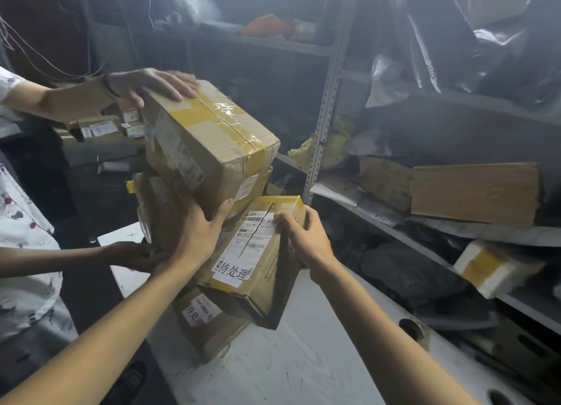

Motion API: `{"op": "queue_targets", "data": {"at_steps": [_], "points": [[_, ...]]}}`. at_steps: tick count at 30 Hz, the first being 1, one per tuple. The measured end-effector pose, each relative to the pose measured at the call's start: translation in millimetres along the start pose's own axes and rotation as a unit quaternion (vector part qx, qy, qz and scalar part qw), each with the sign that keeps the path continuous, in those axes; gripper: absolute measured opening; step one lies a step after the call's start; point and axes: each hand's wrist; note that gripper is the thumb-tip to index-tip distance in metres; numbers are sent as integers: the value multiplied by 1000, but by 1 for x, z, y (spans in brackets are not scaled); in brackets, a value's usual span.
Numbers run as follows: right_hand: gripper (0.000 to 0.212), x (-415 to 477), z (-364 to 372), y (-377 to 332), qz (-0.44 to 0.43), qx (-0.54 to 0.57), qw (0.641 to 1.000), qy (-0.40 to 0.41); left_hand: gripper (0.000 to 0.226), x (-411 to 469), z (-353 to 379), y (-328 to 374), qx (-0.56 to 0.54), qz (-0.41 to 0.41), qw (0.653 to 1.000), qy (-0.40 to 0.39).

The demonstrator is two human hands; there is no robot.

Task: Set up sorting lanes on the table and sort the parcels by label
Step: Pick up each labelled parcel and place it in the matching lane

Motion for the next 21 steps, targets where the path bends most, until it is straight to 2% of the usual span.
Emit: {"op": "queue_targets", "data": {"at_steps": [3,5,10,13,16,19,21], "points": [[90,-6,-7,1,-6,21,1000,6,51,-5,5,3,-21,-3,1000,1],[85,-7,-12,-1,-17,36,999,9,54,-6,7,6,-44,-13,999,3],[83,-16,-17,-2,-41,20,999,-4,56,-8,8,12,-66,-34,997,19],[82,-23,-24,6,-41,48,998,-13,66,-13,15,-3,-52,-35,998,3],[76,-31,-31,13,-41,64,997,-21,81,-20,20,-17,-6,-43,999,-9],[67,-39,-38,18,-36,71,997,-21,82,-34,22,-19,12,-63,998,-15],[57,-46,-45,22,-38,81,996,-21,78,-45,25,-17,-15,-87,996,-33]]}}
Point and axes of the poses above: each hand's wrist, its own x-axis towards the middle knuckle, its own z-axis out of the palm, y = z × x, and after that the axes turned 5 degrees about -z, right-handed
